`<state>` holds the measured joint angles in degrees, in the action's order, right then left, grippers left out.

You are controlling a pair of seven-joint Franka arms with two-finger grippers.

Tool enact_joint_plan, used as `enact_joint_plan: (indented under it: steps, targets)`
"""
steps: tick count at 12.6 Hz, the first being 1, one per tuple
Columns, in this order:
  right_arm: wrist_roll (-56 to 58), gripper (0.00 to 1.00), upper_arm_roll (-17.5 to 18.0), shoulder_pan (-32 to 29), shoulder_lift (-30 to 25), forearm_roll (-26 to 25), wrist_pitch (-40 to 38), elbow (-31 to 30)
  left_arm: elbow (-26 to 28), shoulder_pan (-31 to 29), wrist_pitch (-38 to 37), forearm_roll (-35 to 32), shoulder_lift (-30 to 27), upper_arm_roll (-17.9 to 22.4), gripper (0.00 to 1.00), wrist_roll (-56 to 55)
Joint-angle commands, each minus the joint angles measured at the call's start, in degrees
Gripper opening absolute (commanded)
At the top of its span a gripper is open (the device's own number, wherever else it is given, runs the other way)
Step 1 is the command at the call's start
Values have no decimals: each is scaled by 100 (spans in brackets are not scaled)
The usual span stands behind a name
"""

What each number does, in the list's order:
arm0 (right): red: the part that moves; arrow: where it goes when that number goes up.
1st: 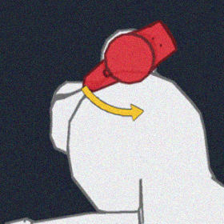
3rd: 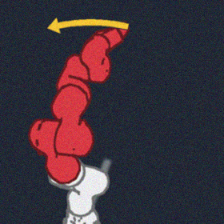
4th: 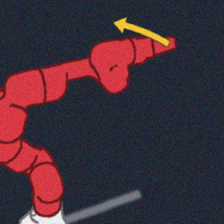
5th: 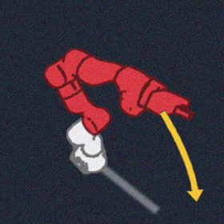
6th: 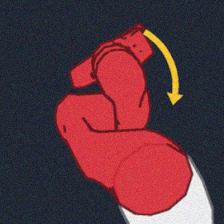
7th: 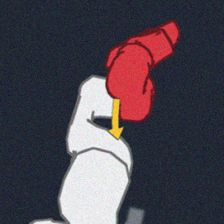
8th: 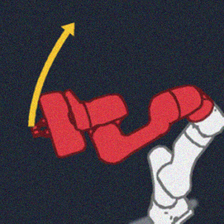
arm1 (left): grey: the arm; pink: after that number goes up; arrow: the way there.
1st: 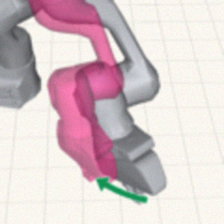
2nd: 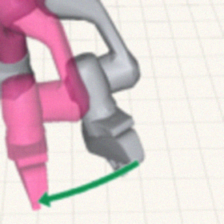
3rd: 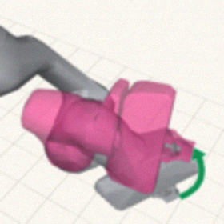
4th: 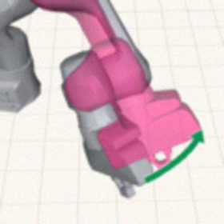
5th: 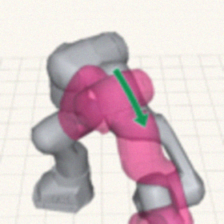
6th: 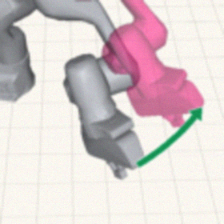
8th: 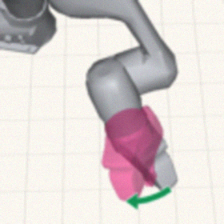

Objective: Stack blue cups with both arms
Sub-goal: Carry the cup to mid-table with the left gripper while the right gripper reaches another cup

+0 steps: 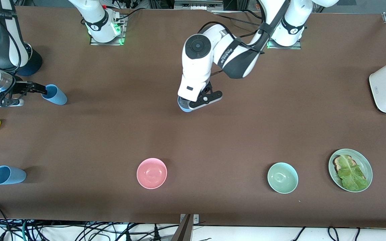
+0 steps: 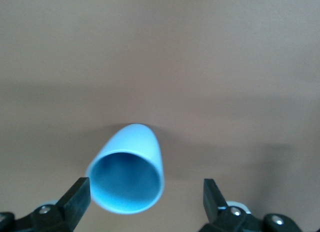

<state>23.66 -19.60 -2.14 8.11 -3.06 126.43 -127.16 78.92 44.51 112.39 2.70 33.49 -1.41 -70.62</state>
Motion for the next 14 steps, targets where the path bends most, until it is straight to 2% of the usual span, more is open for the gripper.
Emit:
enact_joint_plan:
  steps: [1,4,7,10,11,12,13,14]
  targets:
    - [262,100,-123,-24,217,-2,321,-63,-281,146,116,-111,289,97,0,-338]
    - [262,100,-123,-32,305,34,356,-107,-281,207,309,-164,474,106,0,-382]
    - [253,100,-123,-41,419,60,365,-107,-289,304,580,-506,720,88,0,-786]
    - [262,98,-123,-41,551,279,418,-98,-289,410,871,-507,913,106,0,-1067]
    - [262,86,-123,-33,595,297,461,-98,-289,410,898,-516,983,106,0,-1112]
    - [253,61,-123,-32,622,306,462,-98,-289,445,986,-516,1097,106,0,-1112]
    - [253,41,-123,-32,631,306,462,-98,-281,488,1160,-533,1177,114,0,-1121]
    - [253,28,-123,-41,631,306,462,-90,-281,489,1223,-603,1230,114,0,-1164]
